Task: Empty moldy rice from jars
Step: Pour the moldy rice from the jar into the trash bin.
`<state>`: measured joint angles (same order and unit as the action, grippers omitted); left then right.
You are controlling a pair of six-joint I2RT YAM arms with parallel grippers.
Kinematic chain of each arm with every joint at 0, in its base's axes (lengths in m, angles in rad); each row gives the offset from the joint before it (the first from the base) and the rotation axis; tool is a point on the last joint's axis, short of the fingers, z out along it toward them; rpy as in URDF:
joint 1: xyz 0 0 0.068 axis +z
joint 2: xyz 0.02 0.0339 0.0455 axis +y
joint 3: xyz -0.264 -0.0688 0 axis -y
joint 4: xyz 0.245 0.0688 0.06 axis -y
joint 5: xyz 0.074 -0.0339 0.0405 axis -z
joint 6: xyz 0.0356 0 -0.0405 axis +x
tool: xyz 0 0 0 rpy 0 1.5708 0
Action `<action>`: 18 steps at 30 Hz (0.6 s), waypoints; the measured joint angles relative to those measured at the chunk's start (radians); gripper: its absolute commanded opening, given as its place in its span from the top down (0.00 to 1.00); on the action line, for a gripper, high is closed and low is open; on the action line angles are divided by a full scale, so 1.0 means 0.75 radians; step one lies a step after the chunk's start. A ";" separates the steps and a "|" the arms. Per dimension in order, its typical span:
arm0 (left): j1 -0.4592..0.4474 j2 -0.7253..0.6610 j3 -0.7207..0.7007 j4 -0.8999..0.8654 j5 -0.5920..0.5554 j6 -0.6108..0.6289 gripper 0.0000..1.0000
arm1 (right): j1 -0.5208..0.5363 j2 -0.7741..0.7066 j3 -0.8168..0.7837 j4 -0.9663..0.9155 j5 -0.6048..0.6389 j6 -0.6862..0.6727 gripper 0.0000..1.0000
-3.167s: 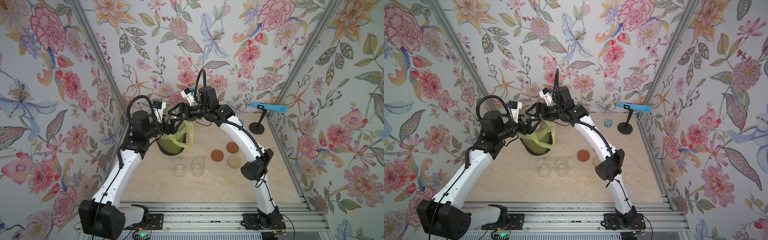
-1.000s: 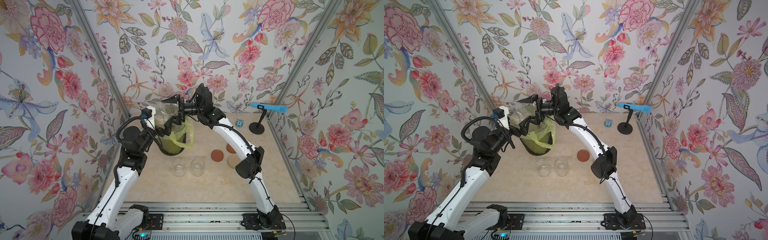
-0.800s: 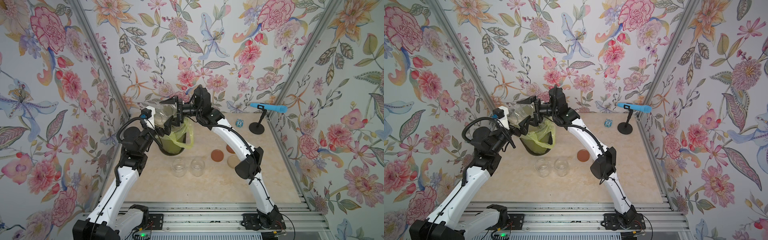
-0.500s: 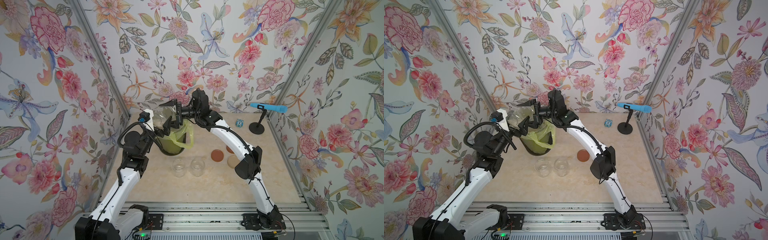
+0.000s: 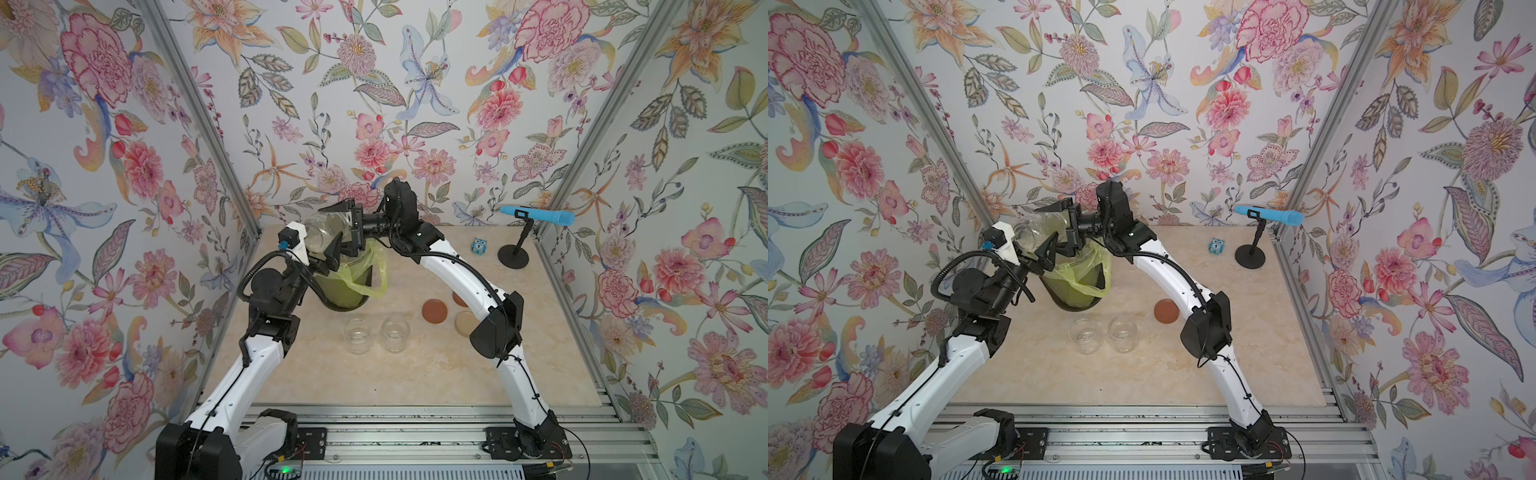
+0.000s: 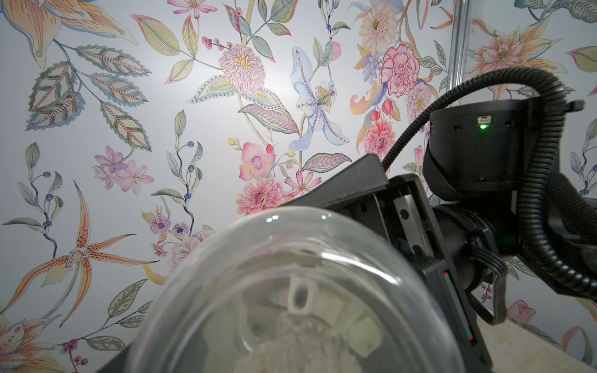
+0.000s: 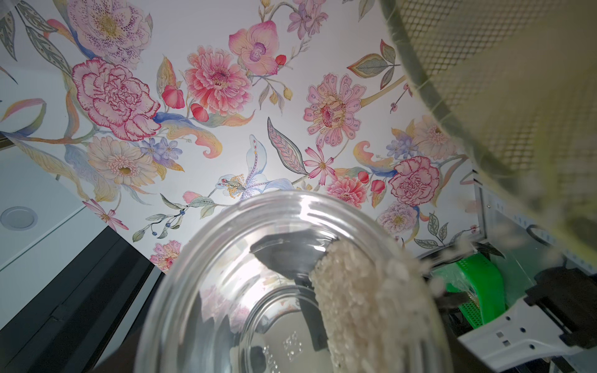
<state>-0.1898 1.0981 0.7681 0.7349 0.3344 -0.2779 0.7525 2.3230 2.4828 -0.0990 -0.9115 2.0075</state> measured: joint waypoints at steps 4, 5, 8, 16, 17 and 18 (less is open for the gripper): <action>0.000 0.016 0.000 0.021 0.002 -0.005 0.15 | -0.001 0.000 -0.003 0.002 0.009 0.004 1.00; 0.000 0.019 0.000 0.025 0.002 -0.007 0.18 | -0.002 0.000 -0.005 0.006 0.009 0.005 1.00; 0.000 0.028 0.000 0.035 0.003 -0.011 0.54 | -0.003 0.000 -0.008 0.009 0.011 0.008 1.00; 0.000 0.042 0.016 0.019 0.004 -0.014 1.00 | -0.009 0.000 -0.014 0.012 0.015 0.008 0.44; 0.000 0.042 0.018 0.016 0.004 -0.014 1.00 | -0.010 0.000 -0.014 0.014 0.015 0.008 0.32; 0.000 0.042 0.019 0.014 0.004 -0.014 1.00 | -0.011 0.000 -0.014 0.015 0.015 0.008 0.24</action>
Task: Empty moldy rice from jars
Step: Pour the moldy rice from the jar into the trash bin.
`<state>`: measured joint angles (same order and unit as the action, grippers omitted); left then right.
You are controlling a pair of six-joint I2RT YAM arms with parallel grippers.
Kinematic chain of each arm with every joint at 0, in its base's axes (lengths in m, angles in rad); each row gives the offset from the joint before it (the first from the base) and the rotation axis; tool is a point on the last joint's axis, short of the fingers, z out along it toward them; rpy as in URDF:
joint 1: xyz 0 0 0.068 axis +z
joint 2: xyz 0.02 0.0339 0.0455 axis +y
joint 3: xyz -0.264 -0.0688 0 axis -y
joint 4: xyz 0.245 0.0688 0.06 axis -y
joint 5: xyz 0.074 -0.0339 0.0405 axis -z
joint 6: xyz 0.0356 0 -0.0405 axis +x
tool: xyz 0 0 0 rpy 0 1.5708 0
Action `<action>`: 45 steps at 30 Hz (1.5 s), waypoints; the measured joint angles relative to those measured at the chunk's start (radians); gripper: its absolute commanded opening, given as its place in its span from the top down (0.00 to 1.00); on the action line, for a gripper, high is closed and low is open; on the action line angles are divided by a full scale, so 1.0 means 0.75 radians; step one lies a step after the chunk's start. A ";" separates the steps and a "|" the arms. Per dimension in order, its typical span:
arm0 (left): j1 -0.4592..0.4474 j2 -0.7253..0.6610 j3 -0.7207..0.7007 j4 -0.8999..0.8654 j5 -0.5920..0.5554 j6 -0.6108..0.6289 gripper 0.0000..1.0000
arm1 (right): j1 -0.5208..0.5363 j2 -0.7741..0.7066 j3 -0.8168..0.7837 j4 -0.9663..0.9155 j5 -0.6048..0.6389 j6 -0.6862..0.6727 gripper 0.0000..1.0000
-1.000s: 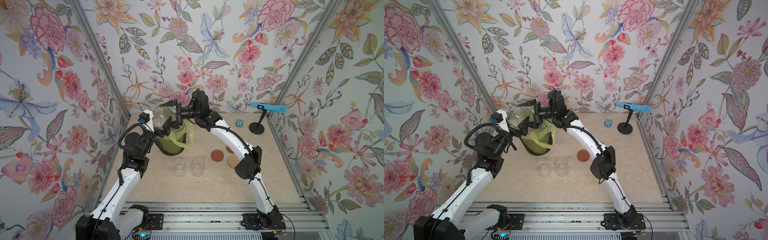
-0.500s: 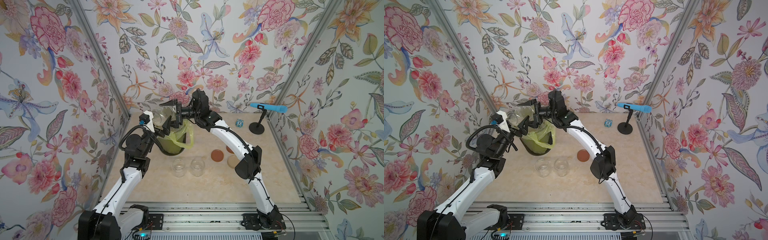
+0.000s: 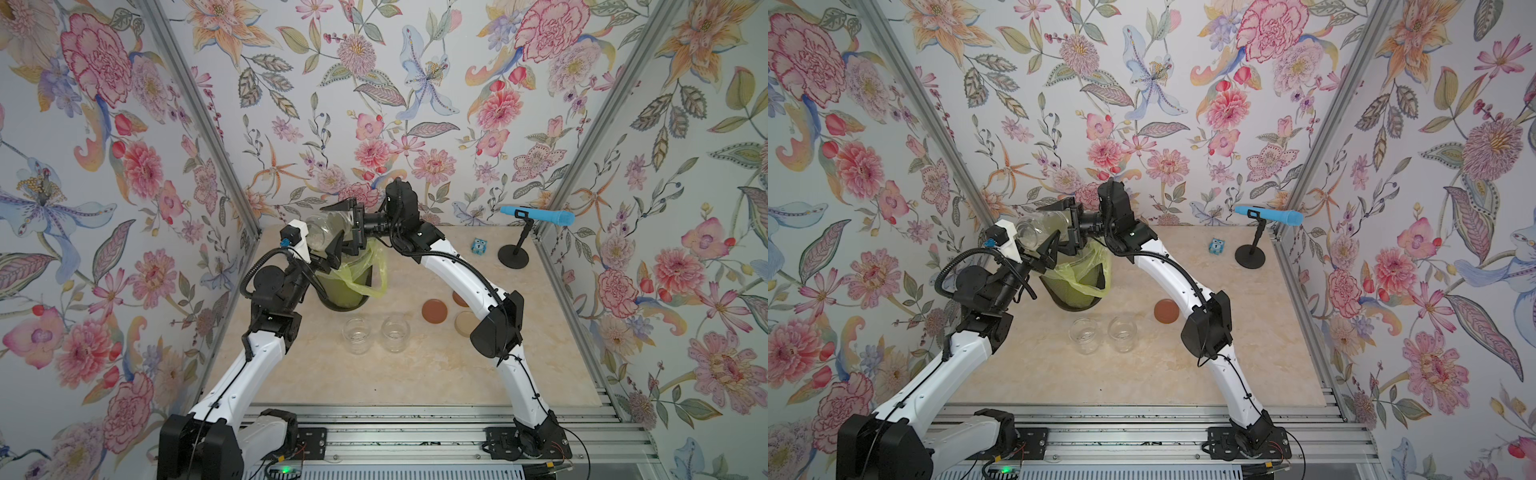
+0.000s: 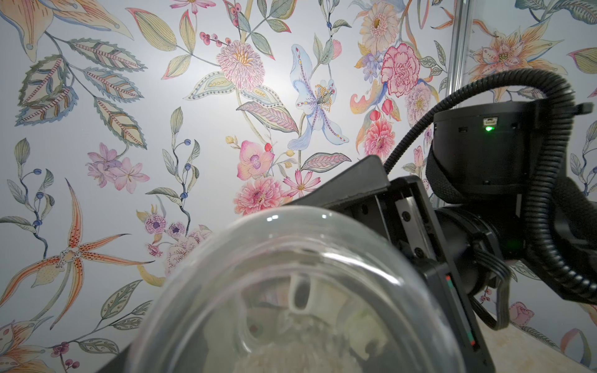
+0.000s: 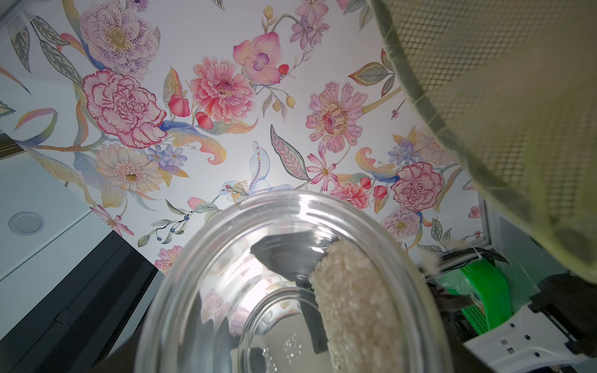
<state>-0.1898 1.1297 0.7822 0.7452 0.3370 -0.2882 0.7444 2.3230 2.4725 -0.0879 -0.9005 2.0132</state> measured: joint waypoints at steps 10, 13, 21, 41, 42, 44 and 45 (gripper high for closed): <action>0.005 0.010 0.035 -0.106 -0.044 -0.001 1.00 | -0.012 -0.016 -0.059 0.045 -0.013 -0.034 0.00; 0.006 0.015 0.052 -0.139 -0.048 -0.001 1.00 | -0.027 -0.036 -0.113 0.046 -0.013 -0.055 0.00; 0.010 0.021 0.096 -0.217 -0.051 0.003 1.00 | -0.073 -0.068 -0.176 0.044 -0.012 -0.133 0.00; 0.013 0.060 0.300 -0.578 -0.081 0.057 1.00 | -0.195 -0.105 -0.057 -0.279 -0.009 -0.660 0.00; 0.013 0.061 0.311 -0.602 -0.082 0.056 1.00 | -0.202 -0.105 -0.042 -0.289 -0.007 -0.698 0.00; 0.014 0.063 0.332 -0.643 -0.082 0.056 1.00 | -0.209 -0.105 -0.007 -0.313 -0.007 -0.775 0.00; 0.014 0.065 0.344 -0.665 -0.082 0.056 1.00 | -0.210 -0.105 0.018 -0.326 -0.007 -0.821 0.00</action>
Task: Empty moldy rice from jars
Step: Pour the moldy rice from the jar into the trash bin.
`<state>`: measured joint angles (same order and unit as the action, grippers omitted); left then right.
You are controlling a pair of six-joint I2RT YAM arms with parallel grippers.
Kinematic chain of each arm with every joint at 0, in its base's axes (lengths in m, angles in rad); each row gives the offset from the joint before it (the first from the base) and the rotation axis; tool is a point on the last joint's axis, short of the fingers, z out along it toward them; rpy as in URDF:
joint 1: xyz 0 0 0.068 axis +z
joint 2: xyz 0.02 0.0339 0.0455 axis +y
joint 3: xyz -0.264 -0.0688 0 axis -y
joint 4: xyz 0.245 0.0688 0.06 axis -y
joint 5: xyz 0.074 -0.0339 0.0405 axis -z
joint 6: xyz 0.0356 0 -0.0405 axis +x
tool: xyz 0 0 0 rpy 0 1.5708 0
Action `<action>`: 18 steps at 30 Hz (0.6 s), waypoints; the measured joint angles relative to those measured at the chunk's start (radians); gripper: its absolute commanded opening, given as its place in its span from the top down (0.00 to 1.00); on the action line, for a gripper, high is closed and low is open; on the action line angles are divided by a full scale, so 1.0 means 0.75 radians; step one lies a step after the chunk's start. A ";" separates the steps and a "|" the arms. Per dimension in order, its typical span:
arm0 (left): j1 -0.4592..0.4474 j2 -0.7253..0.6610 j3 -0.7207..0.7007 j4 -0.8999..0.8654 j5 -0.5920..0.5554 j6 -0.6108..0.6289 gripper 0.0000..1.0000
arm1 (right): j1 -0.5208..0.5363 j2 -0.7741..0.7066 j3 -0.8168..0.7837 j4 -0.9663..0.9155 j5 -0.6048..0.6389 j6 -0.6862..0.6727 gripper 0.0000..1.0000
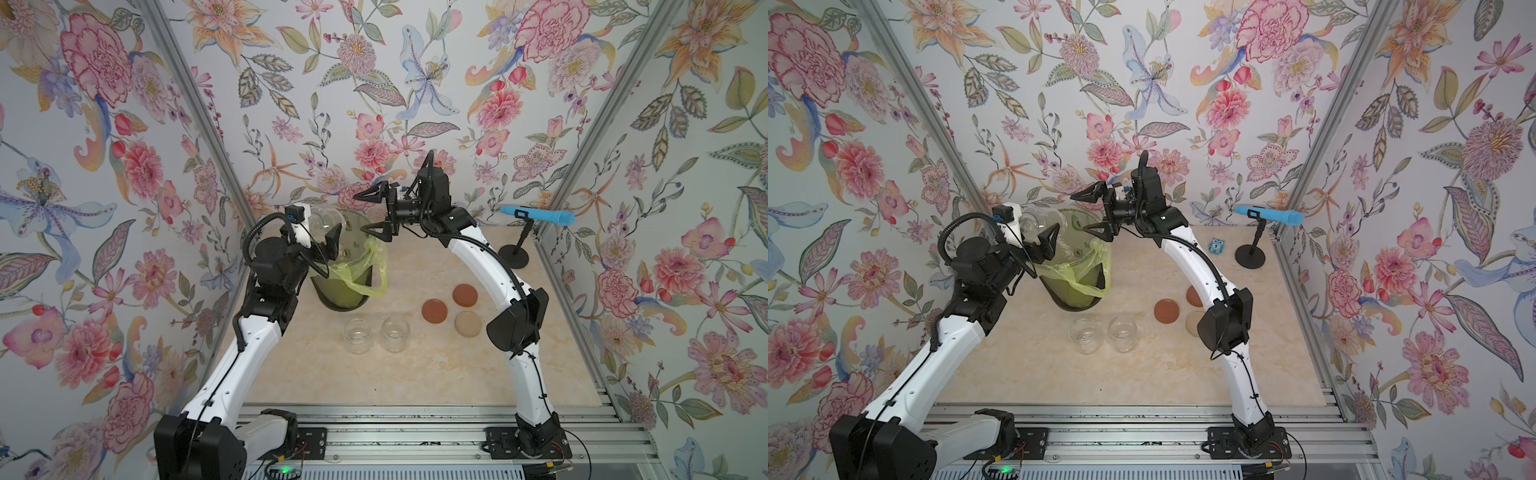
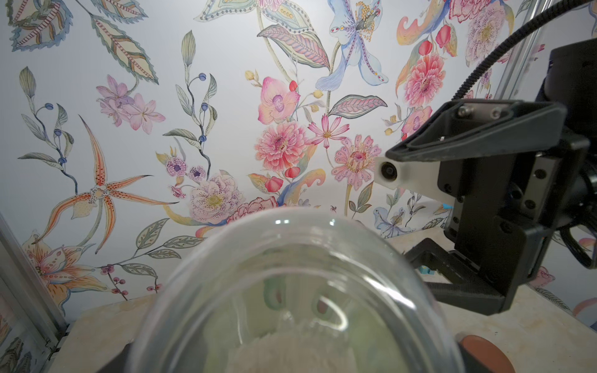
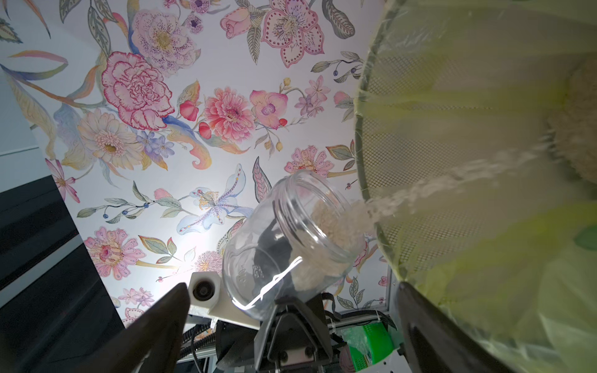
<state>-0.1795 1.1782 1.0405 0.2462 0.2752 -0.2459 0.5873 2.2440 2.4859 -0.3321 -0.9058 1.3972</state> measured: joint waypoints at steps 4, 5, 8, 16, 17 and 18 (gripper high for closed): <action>0.000 0.023 0.073 -0.112 -0.001 0.001 1.00 | 0.002 -0.003 0.039 -0.031 -0.003 -0.180 0.00; 0.000 0.032 0.092 -0.137 -0.003 0.001 1.00 | 0.002 -0.003 0.039 -0.045 -0.002 -0.221 0.00; 0.000 0.053 0.141 -0.214 -0.006 0.005 1.00 | 0.003 -0.003 0.039 -0.111 0.011 -0.349 0.00; 0.002 0.098 0.269 -0.414 -0.036 0.005 1.00 | 0.003 -0.008 0.038 -0.278 0.103 -0.653 0.00; 0.002 0.107 0.288 -0.434 -0.039 0.005 1.00 | 0.003 -0.011 0.038 -0.299 0.117 -0.683 0.00; 0.003 0.119 0.313 -0.462 -0.040 0.005 1.00 | 0.003 -0.018 0.038 -0.325 0.136 -0.719 0.00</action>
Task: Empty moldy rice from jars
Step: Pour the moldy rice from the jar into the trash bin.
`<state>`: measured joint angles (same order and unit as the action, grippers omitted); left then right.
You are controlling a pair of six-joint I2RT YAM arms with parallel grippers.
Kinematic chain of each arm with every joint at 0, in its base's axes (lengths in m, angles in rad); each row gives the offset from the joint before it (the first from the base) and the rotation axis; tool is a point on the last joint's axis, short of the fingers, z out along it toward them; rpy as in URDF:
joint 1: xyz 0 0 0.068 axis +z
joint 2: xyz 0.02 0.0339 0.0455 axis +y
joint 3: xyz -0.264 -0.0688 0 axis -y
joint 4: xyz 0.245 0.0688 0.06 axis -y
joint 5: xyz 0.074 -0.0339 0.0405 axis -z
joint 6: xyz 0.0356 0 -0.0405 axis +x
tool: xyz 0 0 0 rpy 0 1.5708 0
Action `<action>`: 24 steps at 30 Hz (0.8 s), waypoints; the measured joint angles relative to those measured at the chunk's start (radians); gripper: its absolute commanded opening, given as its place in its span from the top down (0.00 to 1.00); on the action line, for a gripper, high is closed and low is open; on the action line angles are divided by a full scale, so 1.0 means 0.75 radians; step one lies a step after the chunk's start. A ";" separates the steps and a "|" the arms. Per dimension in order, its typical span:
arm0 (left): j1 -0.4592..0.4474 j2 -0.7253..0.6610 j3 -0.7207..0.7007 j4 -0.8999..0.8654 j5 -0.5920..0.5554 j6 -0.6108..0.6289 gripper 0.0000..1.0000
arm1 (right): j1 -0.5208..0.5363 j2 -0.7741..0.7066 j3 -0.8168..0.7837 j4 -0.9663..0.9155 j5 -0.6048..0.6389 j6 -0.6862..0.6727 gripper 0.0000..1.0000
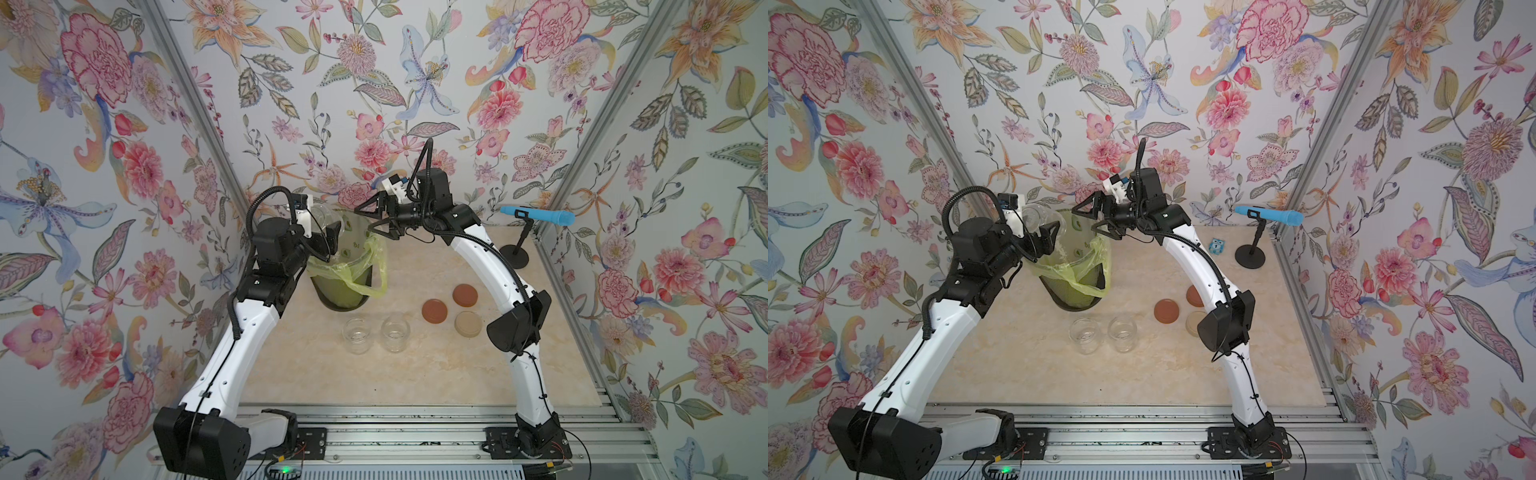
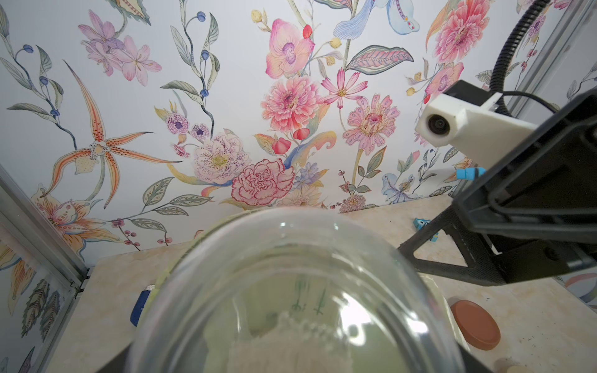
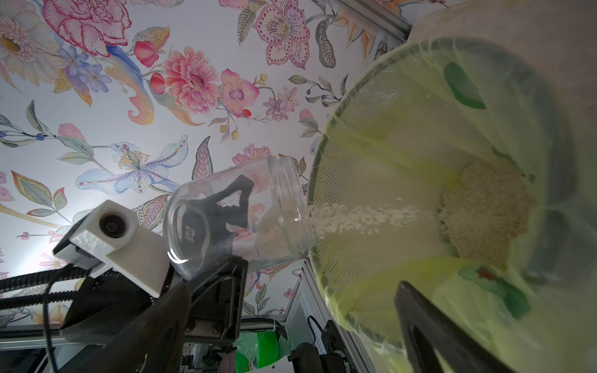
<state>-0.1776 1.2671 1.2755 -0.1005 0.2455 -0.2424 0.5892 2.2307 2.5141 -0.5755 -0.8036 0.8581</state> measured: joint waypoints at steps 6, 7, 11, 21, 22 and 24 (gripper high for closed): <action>0.001 0.059 0.124 -0.146 -0.031 0.001 1.00 | 0.009 -0.056 0.000 -0.096 0.103 -0.194 0.00; 0.001 0.070 0.150 -0.175 -0.035 0.001 1.00 | 0.014 -0.067 0.000 -0.108 0.121 -0.224 0.00; 0.001 0.111 0.233 -0.256 -0.056 0.000 1.00 | 0.038 -0.111 0.000 -0.155 0.189 -0.339 0.00; 0.001 0.237 0.452 -0.479 -0.079 -0.002 1.00 | 0.107 -0.166 -0.004 -0.237 0.373 -0.561 0.00; 0.001 0.255 0.485 -0.508 -0.086 -0.004 1.00 | 0.115 -0.166 -0.004 -0.244 0.386 -0.573 0.00; 0.001 0.289 0.549 -0.564 -0.096 -0.010 1.00 | 0.128 -0.166 -0.004 -0.256 0.402 -0.592 0.00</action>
<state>-0.1768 1.4837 1.6871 -0.5236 0.1738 -0.2497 0.6849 2.1059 2.5114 -0.7677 -0.5022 0.4145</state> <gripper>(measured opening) 0.880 0.996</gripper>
